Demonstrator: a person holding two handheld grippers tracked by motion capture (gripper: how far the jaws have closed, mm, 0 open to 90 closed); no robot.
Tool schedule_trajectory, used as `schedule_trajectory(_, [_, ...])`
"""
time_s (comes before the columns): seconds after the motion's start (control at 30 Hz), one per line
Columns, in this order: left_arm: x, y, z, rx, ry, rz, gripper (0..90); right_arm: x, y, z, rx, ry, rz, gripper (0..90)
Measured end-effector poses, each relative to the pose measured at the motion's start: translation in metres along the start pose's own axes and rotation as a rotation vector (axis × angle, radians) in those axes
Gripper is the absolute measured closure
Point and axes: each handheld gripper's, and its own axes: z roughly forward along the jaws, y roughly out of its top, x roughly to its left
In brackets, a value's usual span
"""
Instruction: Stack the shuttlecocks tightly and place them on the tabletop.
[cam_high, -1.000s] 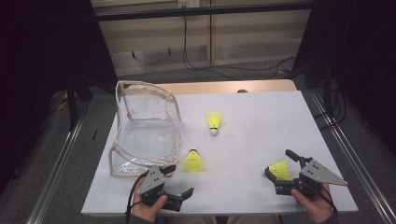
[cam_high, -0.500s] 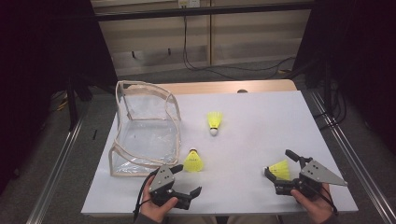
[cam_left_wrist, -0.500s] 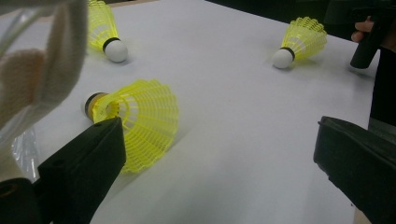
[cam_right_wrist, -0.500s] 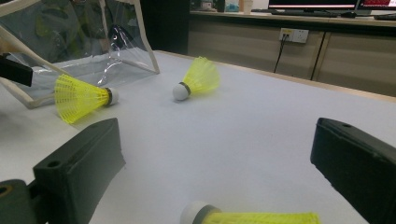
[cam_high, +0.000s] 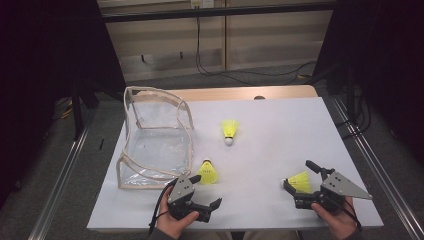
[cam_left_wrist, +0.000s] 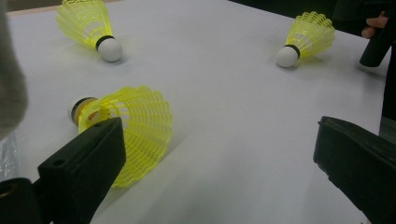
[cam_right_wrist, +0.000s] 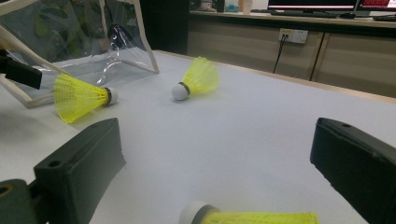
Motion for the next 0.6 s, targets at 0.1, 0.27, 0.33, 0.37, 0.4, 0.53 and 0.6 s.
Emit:
schedule_trajectory(0.1, [-0.001,0.001,0.002,-0.001,-0.007,0.004,2.4,0.0,0.0,0.0,-0.003,0.004,-0.002,1.8])
schedule_trajectory(0.27, [-0.003,0.002,0.006,0.001,-0.005,0.004,2.4,0.001,0.0,0.0,-0.002,0.005,-0.001,1.9])
schedule_trajectory(0.33, [-0.003,0.003,0.007,0.006,-0.002,0.009,2.5,0.001,0.0,0.0,-0.004,0.006,-0.002,2.0])
schedule_trajectory(0.37, [-0.004,0.003,0.008,0.005,0.0,0.01,2.5,0.001,0.0,0.0,-0.004,0.006,-0.003,2.0])
schedule_trajectory(0.4, [-0.004,0.004,0.01,0.009,0.0,0.01,2.4,0.001,0.0,0.0,-0.004,0.006,-0.003,2.0])
schedule_trajectory(0.53, [-0.006,0.005,0.014,0.019,-0.004,0.016,2.4,0.002,0.001,0.0,-0.004,0.01,-0.005,2.0])
schedule_trajectory(0.6, [-0.007,0.005,0.016,0.02,-0.002,0.019,2.5,0.002,0.001,0.001,-0.005,0.011,-0.004,2.1])
